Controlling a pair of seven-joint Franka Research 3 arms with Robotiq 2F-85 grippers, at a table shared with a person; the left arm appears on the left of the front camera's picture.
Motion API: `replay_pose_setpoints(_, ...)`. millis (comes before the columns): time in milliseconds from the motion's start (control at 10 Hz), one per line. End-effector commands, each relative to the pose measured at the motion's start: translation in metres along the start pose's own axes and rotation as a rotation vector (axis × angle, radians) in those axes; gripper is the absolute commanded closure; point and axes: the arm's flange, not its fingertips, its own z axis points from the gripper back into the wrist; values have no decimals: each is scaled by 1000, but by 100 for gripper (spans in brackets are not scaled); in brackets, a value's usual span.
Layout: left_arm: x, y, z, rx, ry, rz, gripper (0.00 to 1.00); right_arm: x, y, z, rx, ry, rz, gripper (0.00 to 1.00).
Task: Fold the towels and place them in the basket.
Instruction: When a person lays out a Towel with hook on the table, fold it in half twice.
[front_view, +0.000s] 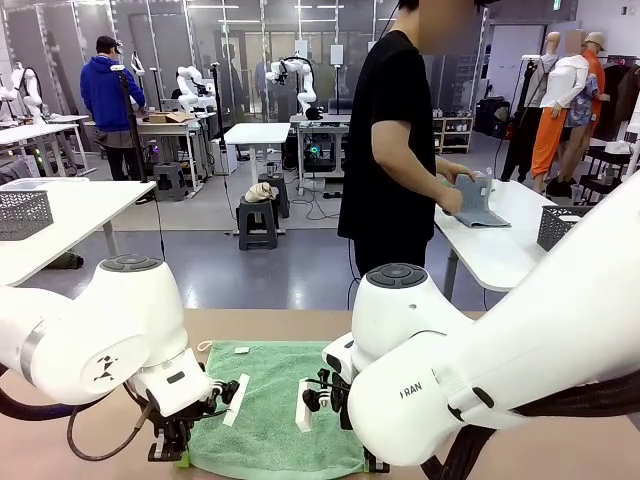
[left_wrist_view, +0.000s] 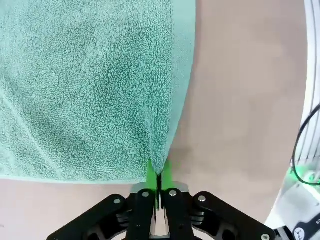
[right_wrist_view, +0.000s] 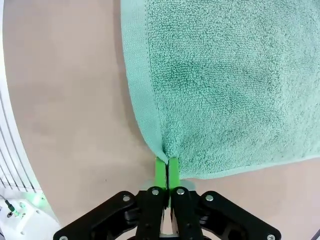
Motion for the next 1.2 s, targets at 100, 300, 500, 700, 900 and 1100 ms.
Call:
replay_pose_setpoints(100,1,0,-1,-1,1,-2,100,0,0,0,0,0,2,100)
replay_pose_setpoints(300,0,0,0,0,0,0,96,0,0,0,0,0,0,98)
replay_pose_setpoints(500,1,-9,17,4,14,-3,96,0,4,13,-4,23,19,98)
replay_pose_setpoints(700,0,-20,38,25,27,17,96,2,8,30,-19,48,33,98)
replay_pose_setpoints(900,0,-27,53,43,20,14,96,3,7,42,-37,78,29,98)
replay_pose_setpoints(1100,1,-25,60,58,19,-3,96,3,5,49,-66,75,23,98)
